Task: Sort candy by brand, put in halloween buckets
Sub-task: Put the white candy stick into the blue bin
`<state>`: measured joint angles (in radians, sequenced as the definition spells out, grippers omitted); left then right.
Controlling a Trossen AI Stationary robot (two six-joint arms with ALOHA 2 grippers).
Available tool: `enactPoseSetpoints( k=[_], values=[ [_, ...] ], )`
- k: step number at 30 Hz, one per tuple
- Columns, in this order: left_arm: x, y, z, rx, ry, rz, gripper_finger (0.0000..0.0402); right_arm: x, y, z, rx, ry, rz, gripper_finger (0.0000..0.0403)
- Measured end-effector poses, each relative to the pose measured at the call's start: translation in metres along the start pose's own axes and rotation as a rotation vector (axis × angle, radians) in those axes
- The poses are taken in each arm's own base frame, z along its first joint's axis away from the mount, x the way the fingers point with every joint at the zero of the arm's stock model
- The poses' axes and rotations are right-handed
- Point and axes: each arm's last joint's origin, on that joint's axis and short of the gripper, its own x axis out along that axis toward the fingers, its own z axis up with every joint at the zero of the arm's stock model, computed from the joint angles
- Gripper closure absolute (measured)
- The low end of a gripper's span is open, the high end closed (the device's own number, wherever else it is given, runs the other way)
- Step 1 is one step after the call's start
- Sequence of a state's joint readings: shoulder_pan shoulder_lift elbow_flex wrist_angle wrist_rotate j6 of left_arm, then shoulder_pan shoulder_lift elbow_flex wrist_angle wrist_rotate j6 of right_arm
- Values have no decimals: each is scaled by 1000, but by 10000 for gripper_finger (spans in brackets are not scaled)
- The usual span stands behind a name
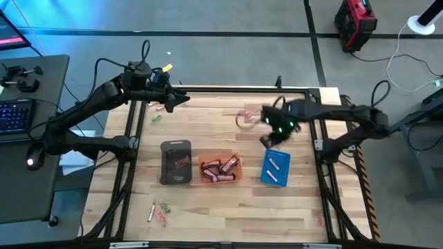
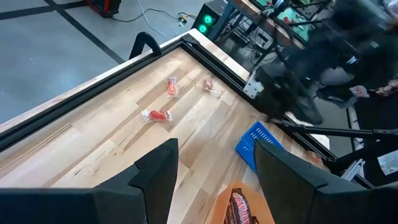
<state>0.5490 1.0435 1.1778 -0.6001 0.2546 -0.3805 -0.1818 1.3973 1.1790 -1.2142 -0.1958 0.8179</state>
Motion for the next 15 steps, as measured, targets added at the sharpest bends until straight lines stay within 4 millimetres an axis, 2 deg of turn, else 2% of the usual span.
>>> enactPoseSetpoints(
  k=[4, 8, 11, 15],
  values=[
    [0, -1, 1, -1, -15, -6, 202, 10, 14, -35, 98, 121, -47, 388],
    [0, -1, 2, -24, -19, -8, 202, 43, 21, -57, 162, 248, -5, 388],
    [0, -1, 2, -1, -19, -8, 202, 63, 19, -64, 221, 267, -4, 382],
    [0, -1, 2, 7, -19, -7, 202, 72, 23, -63, 250, 216, 60, 354]
  ],
)
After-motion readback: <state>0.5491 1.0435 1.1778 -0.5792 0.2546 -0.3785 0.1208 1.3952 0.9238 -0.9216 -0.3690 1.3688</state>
